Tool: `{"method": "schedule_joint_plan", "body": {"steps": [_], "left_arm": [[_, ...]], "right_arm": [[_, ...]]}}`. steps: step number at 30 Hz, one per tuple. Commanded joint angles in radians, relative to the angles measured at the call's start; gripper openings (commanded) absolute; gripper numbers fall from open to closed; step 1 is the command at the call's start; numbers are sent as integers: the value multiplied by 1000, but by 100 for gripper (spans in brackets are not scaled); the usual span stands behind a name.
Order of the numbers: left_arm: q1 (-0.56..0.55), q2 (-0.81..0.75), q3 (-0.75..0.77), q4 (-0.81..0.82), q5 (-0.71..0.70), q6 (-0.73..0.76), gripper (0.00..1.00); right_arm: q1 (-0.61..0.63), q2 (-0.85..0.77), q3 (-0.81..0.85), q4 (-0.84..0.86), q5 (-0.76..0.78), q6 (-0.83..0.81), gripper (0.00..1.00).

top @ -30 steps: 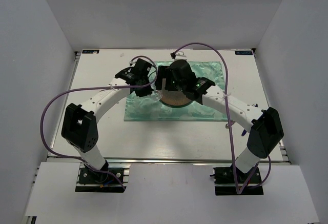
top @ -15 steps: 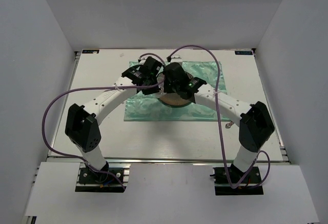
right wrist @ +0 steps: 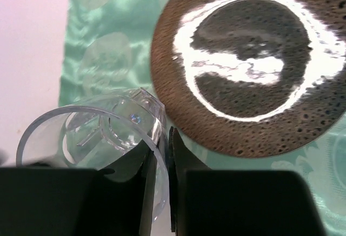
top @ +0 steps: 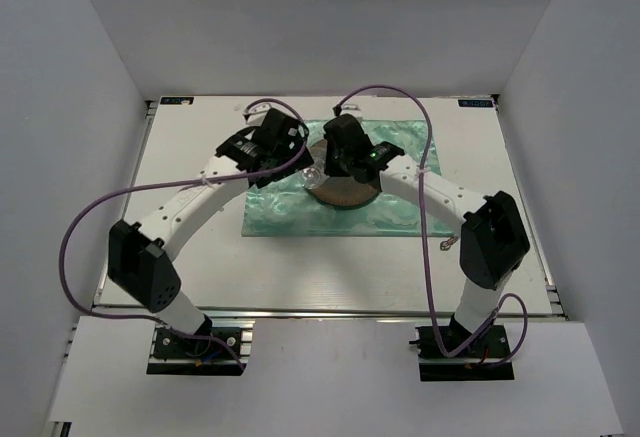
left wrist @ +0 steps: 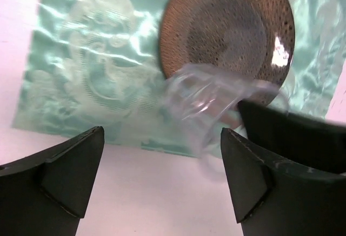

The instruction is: Set the dinner table for one person

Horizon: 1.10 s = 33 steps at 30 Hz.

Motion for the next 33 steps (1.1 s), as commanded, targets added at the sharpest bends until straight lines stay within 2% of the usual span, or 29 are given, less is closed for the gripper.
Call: {"method": "schedule_joint_plan", "body": {"steps": [1, 5, 6, 8, 9, 12, 14, 21, 30, 31, 32, 33], "left_arm": [[19, -151, -36, -9, -142, -79, 98], [19, -249, -35, -82, -225, -38, 98], [19, -261, -33, -103, -250, -24, 98], [28, -292, -53, -138, -262, 29, 98], [28, -339, -100, -136, -261, 59, 98], [28, -451, -238, -112, -246, 146, 98], [28, -494, -297, -95, -235, 206, 98], [28, -623, -424, -94, -253, 260, 98], [28, -620, -478, -63, -224, 261, 98], [28, -617, -481, -63, -224, 263, 98], [28, -619, -484, -63, -225, 261, 98], [28, -620, -486, -61, -224, 263, 98]], "right_arm": [[-79, 31, 75, -22, 57, 53, 0], [-211, 142, 231, -114, 97, 9, 0], [-234, 174, 346, -179, 102, -8, 0], [-313, 283, 458, -232, 99, -54, 0], [-329, 316, 557, -260, 96, -65, 0], [-456, 422, 671, -313, 12, -88, 0], [-525, 478, 701, -310, -27, -105, 0], [-613, 590, 796, -290, -100, -172, 0], [-647, 638, 827, -304, -128, -194, 1], [-648, 640, 828, -306, -128, -194, 9], [-648, 634, 828, -312, -128, -192, 24], [-651, 629, 828, -313, -128, -189, 66]]}}
